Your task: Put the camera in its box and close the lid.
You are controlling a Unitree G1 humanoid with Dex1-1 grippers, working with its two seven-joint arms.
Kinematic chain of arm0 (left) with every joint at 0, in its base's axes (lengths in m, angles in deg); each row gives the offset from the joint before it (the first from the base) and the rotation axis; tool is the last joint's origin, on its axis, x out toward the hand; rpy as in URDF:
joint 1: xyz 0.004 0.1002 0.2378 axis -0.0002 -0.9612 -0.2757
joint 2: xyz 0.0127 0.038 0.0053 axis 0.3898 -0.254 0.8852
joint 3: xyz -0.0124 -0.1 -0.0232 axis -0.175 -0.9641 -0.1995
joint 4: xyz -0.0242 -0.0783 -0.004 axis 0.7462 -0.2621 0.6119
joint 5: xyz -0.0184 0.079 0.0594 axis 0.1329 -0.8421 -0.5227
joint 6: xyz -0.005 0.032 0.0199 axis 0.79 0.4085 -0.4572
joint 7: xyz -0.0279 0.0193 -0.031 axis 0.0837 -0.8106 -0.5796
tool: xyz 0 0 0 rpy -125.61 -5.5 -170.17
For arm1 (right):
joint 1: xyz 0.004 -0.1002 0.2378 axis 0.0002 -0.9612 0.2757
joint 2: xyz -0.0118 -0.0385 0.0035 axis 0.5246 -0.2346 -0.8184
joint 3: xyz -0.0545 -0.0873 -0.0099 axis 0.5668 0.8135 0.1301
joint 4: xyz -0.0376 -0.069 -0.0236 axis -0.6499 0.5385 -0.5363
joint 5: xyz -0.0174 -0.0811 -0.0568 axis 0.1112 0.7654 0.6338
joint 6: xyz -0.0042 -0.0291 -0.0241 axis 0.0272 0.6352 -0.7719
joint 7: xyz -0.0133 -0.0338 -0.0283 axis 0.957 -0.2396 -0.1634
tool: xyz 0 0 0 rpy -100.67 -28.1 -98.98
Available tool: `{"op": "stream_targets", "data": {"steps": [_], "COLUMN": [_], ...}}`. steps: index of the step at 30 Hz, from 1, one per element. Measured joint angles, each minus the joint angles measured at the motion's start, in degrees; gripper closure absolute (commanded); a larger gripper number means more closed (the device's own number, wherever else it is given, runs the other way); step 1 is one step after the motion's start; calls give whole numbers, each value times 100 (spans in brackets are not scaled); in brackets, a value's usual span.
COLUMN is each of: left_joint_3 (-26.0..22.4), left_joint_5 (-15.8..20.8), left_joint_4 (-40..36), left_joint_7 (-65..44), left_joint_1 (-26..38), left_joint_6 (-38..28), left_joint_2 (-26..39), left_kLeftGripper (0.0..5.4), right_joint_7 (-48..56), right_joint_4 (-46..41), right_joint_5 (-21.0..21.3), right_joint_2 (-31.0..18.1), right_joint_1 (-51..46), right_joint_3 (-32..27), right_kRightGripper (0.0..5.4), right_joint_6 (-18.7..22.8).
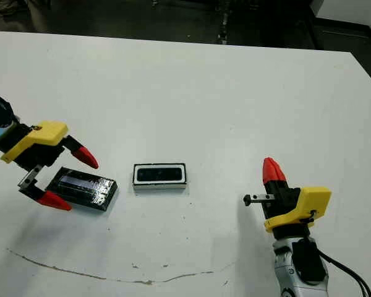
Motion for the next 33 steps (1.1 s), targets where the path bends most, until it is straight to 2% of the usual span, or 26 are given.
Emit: {"op": "stream_targets", "data": {"steps": [8,13,19,22,33], "left_joint_3": [-1,-199,-145,-2,100], "left_joint_5": [-265,-507,-483,-345,-229], "left_joint_4": [68,117,276,350,480], "left_joint_7": [0,0,0,0,0], "left_joint_1": [-3,-166,-193,-191,-198], "left_joint_6": [249,-460,-395,-223,-259], "left_joint_2": [-85,-185,-189,-189,-191], "left_kLeftGripper": [0,0,0,0,0], "right_joint_7": [61,51,56,60,194], "right_joint_4": [57,48,14,18,79], "right_joint_5": [-64,-64,-71,-86,-125], "right_joint_2": [-12,-12,-13,-13,-19], "right_joint_1": [2,0,-2,-3,-4], "right_joint_3": [-25,-25,-25,-25,-25], "right_kRightGripper": [537,537,537,537,537], "right_joint_6": [-3,11,53,52,22]}}
